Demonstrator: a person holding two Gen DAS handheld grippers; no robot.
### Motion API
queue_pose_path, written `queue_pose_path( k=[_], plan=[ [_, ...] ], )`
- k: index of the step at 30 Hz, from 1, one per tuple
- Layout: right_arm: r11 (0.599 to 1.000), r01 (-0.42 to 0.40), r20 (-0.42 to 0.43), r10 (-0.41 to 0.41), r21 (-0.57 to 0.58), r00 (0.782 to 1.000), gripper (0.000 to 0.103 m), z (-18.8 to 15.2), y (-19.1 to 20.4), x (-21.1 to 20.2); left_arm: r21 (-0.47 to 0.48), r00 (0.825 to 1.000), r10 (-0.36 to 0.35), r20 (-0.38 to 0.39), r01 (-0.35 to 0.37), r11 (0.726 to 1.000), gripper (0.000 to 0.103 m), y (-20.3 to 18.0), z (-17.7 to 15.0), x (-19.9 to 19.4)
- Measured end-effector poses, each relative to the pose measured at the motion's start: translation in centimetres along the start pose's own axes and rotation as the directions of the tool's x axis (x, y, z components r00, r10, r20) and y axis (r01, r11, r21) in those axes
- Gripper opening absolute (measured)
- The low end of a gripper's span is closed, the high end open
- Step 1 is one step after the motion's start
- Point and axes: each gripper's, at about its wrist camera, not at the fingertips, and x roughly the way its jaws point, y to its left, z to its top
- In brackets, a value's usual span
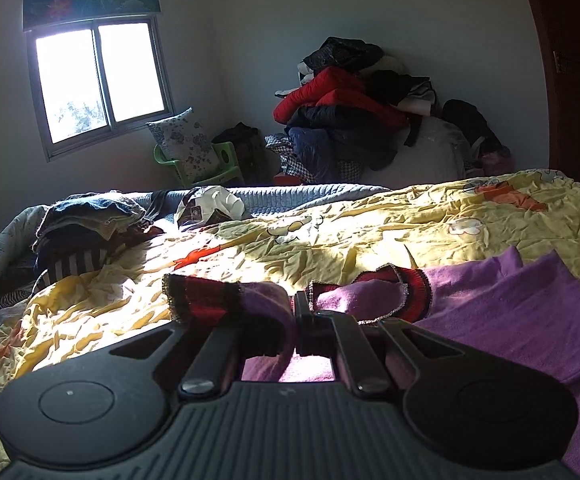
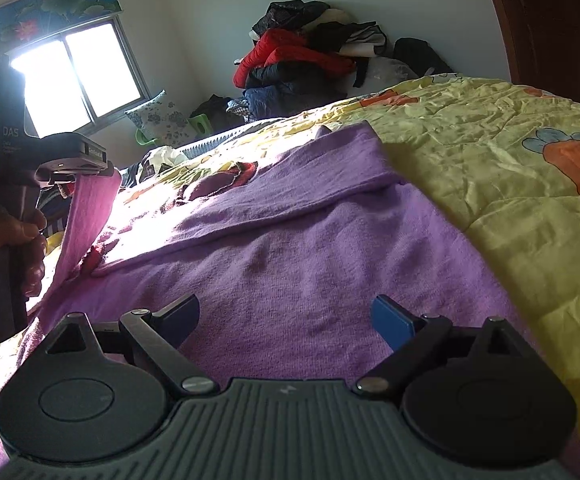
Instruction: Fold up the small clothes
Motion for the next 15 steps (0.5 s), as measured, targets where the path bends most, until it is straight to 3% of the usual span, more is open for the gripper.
queue_pose_path(
  k=[15],
  plan=[
    [1.0, -0.012, 0.004, 0.012, 0.015, 1.0, 0.092, 0.0, -0.2, 0.0, 0.032, 0.998, -0.057, 0.031, 0.056, 0.998, 0.006, -5.7, 1.9, 0.2]
  ],
)
